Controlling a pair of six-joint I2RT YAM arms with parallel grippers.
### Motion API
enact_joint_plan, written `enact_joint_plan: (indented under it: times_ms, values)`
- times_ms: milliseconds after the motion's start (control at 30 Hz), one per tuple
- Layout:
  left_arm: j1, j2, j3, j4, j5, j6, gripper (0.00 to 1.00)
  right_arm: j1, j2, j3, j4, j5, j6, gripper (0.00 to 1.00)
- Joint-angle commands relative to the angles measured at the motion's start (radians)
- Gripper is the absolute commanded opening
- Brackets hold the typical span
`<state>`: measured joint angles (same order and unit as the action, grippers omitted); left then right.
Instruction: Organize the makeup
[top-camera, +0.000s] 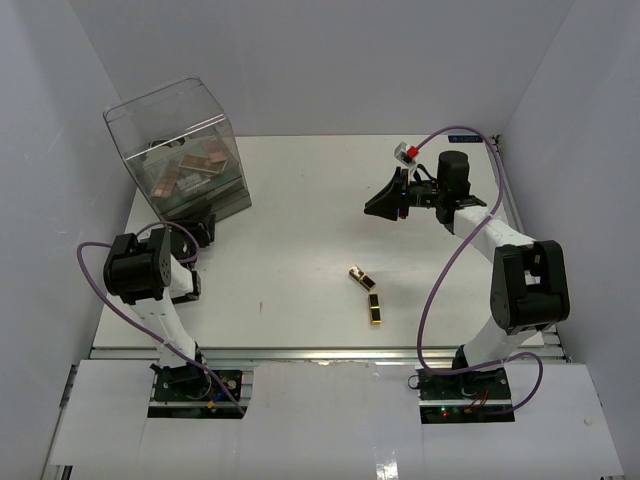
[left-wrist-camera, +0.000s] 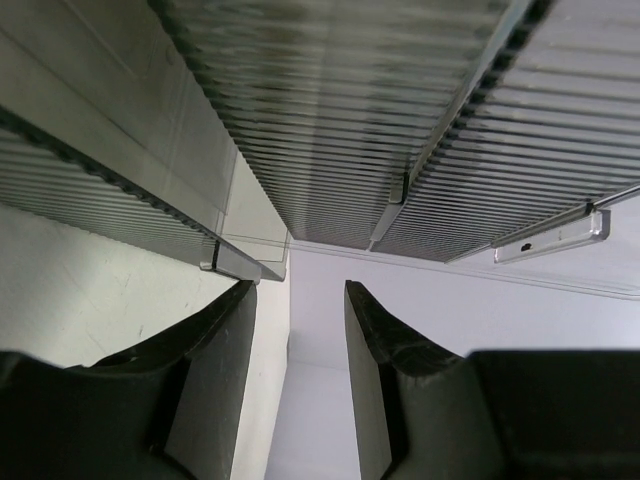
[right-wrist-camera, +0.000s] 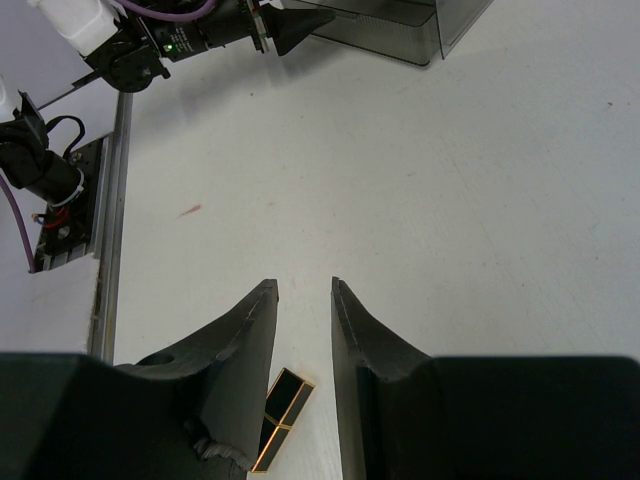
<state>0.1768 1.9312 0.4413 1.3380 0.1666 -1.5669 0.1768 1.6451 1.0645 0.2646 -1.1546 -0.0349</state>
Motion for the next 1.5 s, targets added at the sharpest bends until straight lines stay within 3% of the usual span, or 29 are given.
enact_joint_plan:
  times_ms: [0, 467, 900, 1467]
  values:
    - [0.006, -0.050, 0.028, 0.072, -0.015, 0.014, 0.50, -0.005, 0.013, 0.004, 0.019, -0.007, -0.013, 0.35]
    - [0.006, -0.173, -0.001, -0.135, 0.022, 0.083, 0.52, -0.007, 0.016, 0.008, 0.019, -0.008, -0.010, 0.35]
    - [0.006, -0.091, -0.002, -0.122, 0.024, 0.057, 0.53, -0.008, 0.014, 0.006, 0.019, -0.010, -0.008, 0.35]
    - [0.006, -0.064, 0.068, -0.255, 0.000, 0.087, 0.53, -0.010, 0.021, 0.008, 0.019, -0.010, -0.010, 0.35]
